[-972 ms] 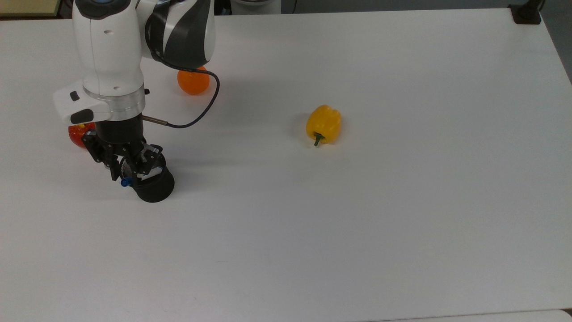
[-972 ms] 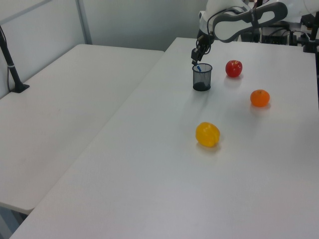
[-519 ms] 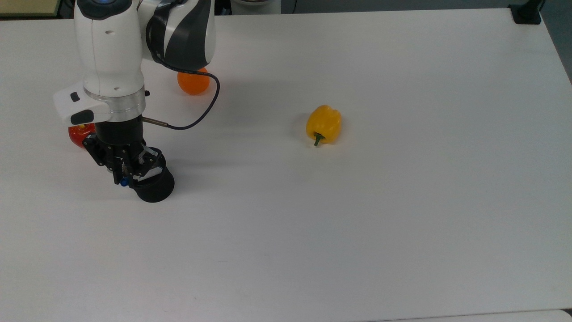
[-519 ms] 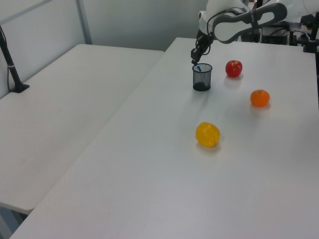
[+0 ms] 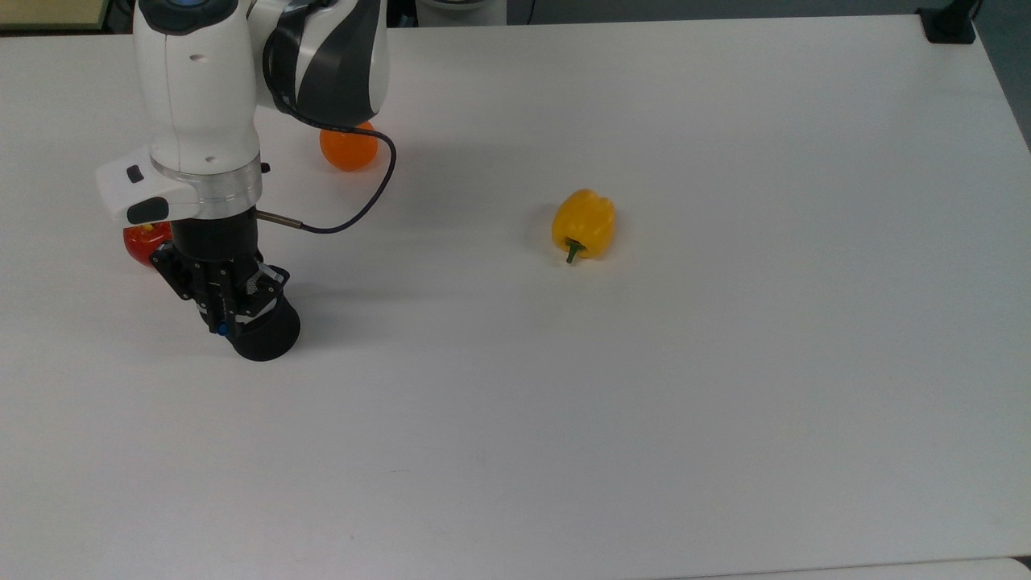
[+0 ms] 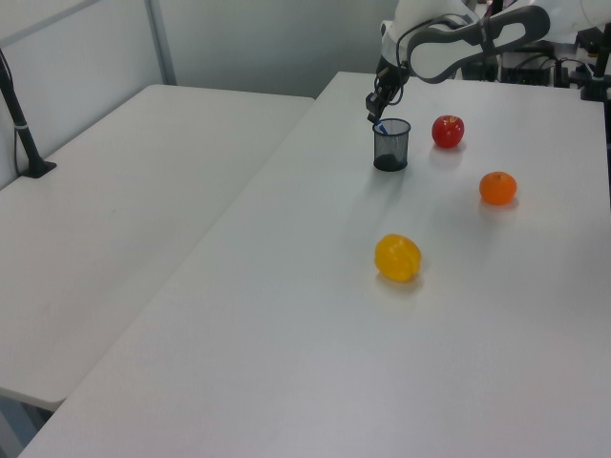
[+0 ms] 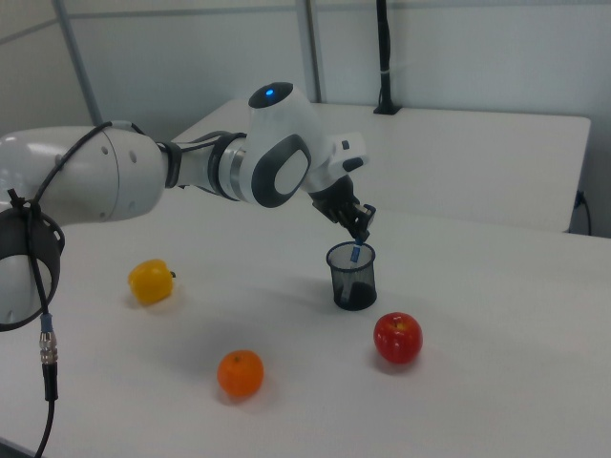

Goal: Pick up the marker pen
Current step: 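Lower the gripper into the cup and close on the marker, then lift the marker up out of the pen cup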

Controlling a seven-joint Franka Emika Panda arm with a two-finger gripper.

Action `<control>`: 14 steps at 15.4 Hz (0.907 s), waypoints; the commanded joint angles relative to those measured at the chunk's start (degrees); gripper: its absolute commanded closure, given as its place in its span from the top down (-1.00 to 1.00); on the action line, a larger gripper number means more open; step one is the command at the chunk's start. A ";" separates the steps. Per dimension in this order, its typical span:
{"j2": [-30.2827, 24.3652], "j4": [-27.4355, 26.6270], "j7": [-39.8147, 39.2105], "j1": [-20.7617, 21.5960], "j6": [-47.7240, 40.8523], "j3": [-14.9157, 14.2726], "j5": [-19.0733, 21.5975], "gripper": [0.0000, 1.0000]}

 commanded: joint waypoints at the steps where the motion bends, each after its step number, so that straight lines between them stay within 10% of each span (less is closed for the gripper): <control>1: -1.86 -2.16 1.84 0.34 1.30 -0.19 -0.04 -0.70; 14: -11.52 -1.80 2.63 0.52 -2.04 -0.01 0.05 -0.72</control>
